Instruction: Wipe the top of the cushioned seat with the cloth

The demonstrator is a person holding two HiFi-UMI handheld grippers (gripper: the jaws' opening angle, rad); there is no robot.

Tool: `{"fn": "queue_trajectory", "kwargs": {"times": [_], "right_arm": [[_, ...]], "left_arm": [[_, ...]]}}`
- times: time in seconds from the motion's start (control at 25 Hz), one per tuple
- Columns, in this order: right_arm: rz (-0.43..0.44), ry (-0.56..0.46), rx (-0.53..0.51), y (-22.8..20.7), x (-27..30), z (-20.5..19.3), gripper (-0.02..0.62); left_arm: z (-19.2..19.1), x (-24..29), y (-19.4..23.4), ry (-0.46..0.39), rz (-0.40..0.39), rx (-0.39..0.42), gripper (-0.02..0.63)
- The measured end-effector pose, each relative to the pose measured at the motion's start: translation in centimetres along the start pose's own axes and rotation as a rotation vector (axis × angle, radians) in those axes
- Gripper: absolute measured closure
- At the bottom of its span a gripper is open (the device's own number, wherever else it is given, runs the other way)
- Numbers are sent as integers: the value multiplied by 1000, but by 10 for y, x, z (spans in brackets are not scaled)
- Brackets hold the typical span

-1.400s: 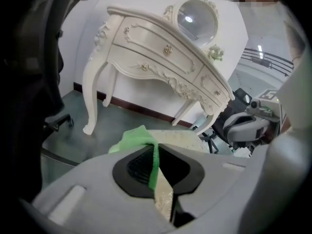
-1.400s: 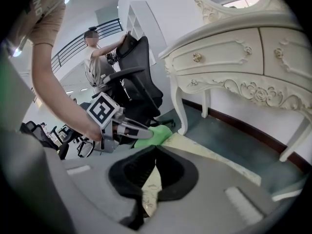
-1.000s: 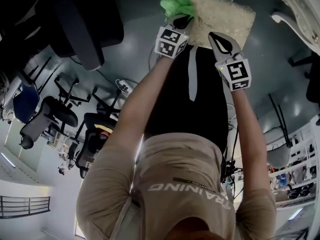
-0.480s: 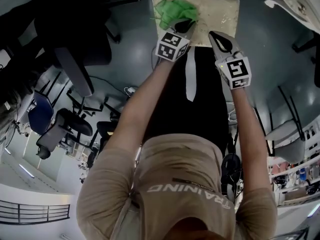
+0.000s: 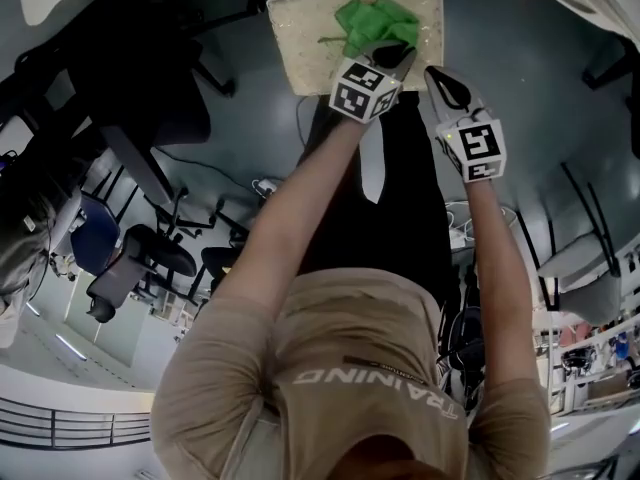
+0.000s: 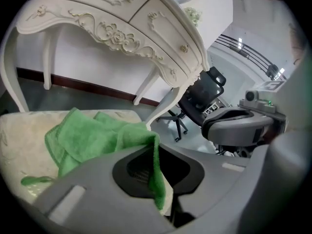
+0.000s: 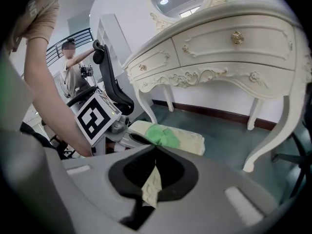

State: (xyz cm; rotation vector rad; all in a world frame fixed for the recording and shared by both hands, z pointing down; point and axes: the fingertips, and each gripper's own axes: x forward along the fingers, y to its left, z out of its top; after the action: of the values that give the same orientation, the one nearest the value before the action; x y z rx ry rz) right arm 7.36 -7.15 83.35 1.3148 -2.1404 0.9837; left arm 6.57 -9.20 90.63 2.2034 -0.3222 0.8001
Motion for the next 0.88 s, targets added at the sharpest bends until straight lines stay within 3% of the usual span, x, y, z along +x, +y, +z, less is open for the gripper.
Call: {"fn": "queue_trajectory", "kwargs": {"times": [0.16,0.44,0.6,0.88], "right_arm": [[-46,-9,26,-38,-24,-12,591],[-121,-20,55,-92,-73,-31,591],[-163,-24,62,-124,-85,-22,591],[-182,-34,72,-98,-93,-46,592]], "left_arm": [[3,35,-39,21,-65,-16,581],[15,79,-115,25,-244,-46,581],[49,90,-125,7,-289,-30,581],[40,55,-132,-47,-289,42,581]]}}
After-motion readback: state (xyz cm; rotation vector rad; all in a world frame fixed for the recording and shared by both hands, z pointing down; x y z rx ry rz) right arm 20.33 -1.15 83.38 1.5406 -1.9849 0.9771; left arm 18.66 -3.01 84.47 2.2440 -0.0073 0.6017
